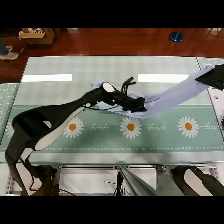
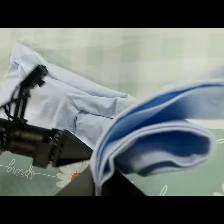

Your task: Fold the shirts.

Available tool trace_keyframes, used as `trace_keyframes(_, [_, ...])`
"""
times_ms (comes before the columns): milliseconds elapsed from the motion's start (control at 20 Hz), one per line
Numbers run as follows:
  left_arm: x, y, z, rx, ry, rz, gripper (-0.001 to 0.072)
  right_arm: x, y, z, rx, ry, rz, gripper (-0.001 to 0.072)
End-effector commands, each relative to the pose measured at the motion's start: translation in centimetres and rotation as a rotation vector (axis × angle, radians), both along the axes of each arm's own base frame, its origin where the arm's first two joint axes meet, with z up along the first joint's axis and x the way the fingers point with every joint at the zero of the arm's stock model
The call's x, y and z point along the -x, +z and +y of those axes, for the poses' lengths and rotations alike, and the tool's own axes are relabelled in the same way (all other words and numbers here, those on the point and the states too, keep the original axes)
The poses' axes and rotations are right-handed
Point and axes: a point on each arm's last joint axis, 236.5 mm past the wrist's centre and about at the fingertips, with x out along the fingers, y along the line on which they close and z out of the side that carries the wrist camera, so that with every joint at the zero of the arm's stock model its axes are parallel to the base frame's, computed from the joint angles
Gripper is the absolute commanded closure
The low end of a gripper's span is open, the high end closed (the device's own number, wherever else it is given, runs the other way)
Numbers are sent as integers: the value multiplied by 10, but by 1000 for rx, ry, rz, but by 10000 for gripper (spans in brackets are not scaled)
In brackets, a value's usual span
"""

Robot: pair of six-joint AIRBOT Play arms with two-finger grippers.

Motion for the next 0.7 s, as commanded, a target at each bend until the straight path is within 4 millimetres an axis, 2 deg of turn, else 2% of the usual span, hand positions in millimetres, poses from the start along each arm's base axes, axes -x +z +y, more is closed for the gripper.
trace_keyframes(0, [-38,43,38,58,16,-97,689,0,3,6,-19,4,-1,684])
trace_keyframes(150, [-80,101,111,36,53,-265,689,-7,6,28,-16,46,-32,684])
trace_keyframes(300, [-101,153,199,-57,99,-413,688,-25,15,60,-18,66,-107,684])
trace_keyframes(400, [-104,178,253,-128,136,-479,687,-35,14,88,-37,93,-127,684])
trace_keyframes(500, [-99,198,297,-179,172,-514,687,-43,5,121,-54,140,-123,684])
trace_keyframes(550, [-94,207,315,-196,184,-525,687,-46,-3,140,-57,167,-116,684])
trace_keyframes(650, [-84,222,337,-209,193,-548,687,-53,-19,176,-66,208,-102,684])
